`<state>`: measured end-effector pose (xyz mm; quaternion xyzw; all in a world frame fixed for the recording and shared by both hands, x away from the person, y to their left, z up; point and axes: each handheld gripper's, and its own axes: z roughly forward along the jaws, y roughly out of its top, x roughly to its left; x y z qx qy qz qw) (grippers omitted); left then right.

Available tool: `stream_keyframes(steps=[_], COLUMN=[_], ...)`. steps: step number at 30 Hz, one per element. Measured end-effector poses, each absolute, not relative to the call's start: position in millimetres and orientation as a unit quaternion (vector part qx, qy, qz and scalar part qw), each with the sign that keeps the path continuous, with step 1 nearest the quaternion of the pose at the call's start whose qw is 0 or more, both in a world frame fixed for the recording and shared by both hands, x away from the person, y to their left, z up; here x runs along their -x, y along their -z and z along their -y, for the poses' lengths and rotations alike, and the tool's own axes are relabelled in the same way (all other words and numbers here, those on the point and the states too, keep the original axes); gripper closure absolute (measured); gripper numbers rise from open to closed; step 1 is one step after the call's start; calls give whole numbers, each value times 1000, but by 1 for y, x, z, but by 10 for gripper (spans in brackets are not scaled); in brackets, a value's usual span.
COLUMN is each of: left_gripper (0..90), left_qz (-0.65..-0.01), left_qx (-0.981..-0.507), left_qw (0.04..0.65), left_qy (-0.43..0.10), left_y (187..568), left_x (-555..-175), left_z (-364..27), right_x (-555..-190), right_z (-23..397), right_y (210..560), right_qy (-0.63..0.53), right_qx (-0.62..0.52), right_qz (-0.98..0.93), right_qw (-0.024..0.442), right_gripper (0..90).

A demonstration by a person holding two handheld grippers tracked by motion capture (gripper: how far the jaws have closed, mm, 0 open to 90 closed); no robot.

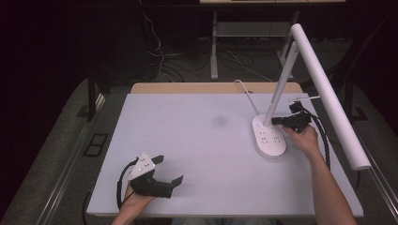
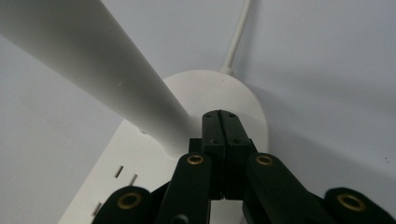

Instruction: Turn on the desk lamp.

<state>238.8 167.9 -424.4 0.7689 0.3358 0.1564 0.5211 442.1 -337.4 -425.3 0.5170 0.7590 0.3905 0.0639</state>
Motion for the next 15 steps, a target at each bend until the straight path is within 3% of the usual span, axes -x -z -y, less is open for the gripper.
stream_keyframes(steps=[15], left_gripper=[0], left_qz=[-335], left_qx=[-771], left_qw=[519], left_qy=[-156], left_y=[425], left_x=[-239], left_z=[-167], right_x=[-439], right_z=[337], right_y=[428], right_qy=[-398], right_qx=[-523], right_qz=[-751], right_qw=[65], right_gripper=[893])
